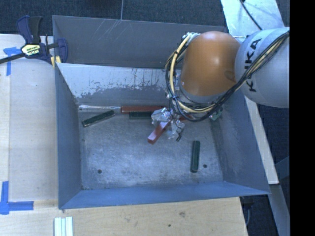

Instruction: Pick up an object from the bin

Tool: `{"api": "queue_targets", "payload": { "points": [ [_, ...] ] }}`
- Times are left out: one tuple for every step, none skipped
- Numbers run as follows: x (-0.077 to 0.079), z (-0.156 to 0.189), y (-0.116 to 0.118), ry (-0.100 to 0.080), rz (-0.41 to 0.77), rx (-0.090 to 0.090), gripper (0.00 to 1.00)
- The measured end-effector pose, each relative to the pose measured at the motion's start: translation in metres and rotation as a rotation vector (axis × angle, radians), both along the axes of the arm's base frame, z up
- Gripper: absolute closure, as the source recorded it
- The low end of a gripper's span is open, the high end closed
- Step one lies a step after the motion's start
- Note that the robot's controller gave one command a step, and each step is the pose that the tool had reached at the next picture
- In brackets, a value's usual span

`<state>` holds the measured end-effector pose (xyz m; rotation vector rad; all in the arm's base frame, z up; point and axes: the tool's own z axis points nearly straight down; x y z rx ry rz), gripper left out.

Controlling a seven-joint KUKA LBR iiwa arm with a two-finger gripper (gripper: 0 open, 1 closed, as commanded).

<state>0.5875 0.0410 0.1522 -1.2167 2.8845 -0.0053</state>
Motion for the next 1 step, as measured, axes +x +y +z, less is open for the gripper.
{"api": "queue_targets", "payload": {
  "points": [
    [0.0014,0.0112,-0.0001,0.005,-0.006,0.0,1.0]
  ]
}}
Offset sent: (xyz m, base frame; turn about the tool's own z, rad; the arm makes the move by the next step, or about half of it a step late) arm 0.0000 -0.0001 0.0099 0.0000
